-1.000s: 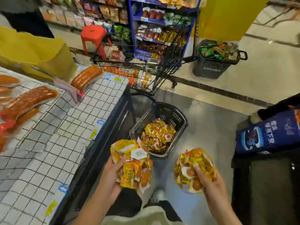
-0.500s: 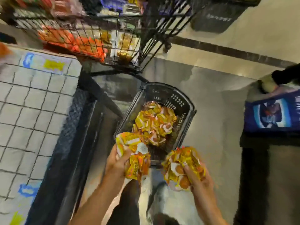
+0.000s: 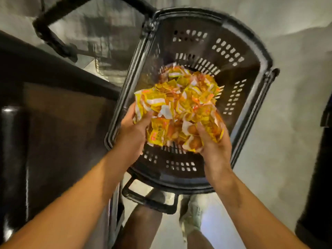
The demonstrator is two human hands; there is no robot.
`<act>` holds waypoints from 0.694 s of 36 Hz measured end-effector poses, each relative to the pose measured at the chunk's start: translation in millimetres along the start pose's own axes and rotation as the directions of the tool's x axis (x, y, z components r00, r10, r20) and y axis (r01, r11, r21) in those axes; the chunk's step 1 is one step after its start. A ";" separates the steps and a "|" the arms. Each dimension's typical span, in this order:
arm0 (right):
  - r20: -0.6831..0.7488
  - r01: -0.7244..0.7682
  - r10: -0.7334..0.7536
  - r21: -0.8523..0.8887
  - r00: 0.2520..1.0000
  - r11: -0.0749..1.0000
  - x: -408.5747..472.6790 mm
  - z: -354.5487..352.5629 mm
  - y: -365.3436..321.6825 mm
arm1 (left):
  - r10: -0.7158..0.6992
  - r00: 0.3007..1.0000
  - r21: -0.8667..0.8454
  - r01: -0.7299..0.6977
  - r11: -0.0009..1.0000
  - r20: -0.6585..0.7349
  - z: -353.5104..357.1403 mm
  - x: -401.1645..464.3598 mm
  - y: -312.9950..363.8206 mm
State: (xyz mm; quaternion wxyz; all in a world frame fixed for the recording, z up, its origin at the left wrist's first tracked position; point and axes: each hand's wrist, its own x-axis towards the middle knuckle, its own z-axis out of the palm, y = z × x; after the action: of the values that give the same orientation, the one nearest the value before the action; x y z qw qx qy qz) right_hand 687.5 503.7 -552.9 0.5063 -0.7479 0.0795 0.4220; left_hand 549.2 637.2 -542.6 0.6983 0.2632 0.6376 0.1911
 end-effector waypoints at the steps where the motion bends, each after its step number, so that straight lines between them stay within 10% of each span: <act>1: -0.024 -0.004 0.004 0.007 1.000 1.000 7.9 -0.6 10.6 | -0.011 1.000 -0.017 0.011 1.000 0.000 -1.6 8.1 -7.2; 13: -0.079 -0.196 0.180 -0.300 0.980 0.934 59.7 6.6 120.2 | -0.145 0.963 0.351 0.220 0.910 -0.229 -15.7 72.1 -89.2; 25: 0.022 -0.286 0.333 -0.464 0.943 0.838 16.6 -18.9 41.0 | -0.159 0.970 0.520 0.234 0.821 -0.186 -21.6 15.1 -53.0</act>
State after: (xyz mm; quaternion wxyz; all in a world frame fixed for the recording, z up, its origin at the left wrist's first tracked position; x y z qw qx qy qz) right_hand 686.0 473.8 -590.5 0.2455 -0.8001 0.0724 0.5425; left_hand 525.9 607.2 -588.0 0.5676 0.3679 0.7348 -0.0513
